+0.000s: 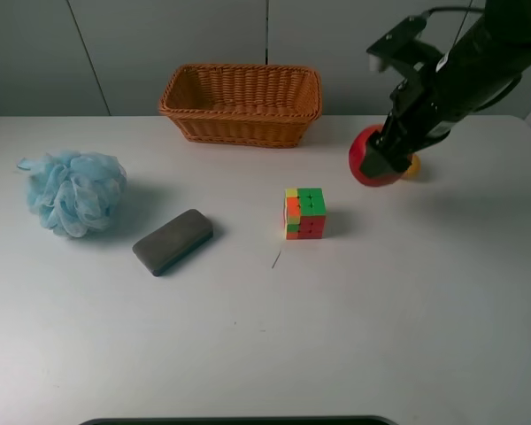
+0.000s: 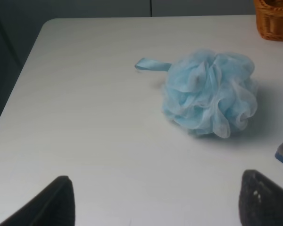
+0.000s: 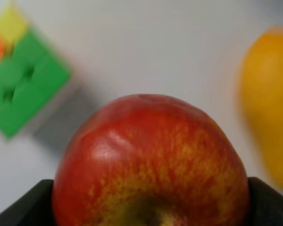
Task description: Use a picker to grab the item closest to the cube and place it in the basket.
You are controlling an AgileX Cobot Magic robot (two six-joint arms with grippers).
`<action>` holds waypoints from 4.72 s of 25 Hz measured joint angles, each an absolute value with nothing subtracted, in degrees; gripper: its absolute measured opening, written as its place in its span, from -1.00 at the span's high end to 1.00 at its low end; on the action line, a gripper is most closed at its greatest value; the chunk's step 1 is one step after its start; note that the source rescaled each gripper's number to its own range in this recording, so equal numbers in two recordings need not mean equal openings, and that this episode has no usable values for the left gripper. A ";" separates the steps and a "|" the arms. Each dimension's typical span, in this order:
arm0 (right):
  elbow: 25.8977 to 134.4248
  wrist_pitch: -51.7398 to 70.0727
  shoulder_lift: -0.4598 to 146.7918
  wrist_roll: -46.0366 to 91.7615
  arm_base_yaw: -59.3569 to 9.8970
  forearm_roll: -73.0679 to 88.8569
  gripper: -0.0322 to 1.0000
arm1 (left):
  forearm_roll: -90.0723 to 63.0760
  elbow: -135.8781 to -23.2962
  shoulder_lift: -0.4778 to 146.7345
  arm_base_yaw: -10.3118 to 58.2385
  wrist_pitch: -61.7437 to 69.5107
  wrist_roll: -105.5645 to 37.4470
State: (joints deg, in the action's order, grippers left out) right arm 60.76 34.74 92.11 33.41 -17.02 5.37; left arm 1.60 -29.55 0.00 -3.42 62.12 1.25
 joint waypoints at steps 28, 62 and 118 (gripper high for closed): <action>106.58 22.08 132.35 34.56 -22.39 27.47 0.80 | 1.60 -29.55 0.00 -3.42 62.12 1.25; 107.24 36.24 117.37 29.91 -21.14 20.89 -1.00 | 1.60 -29.55 0.00 -3.42 62.12 1.25; 30.01 61.60 9.80 10.68 1.95 9.09 -1.00 | 1.60 -29.55 0.00 -3.42 62.12 0.88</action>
State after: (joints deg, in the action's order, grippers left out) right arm 30.01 61.60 9.80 10.68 1.95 9.09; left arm 1.60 -29.55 0.00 -3.42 62.12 0.88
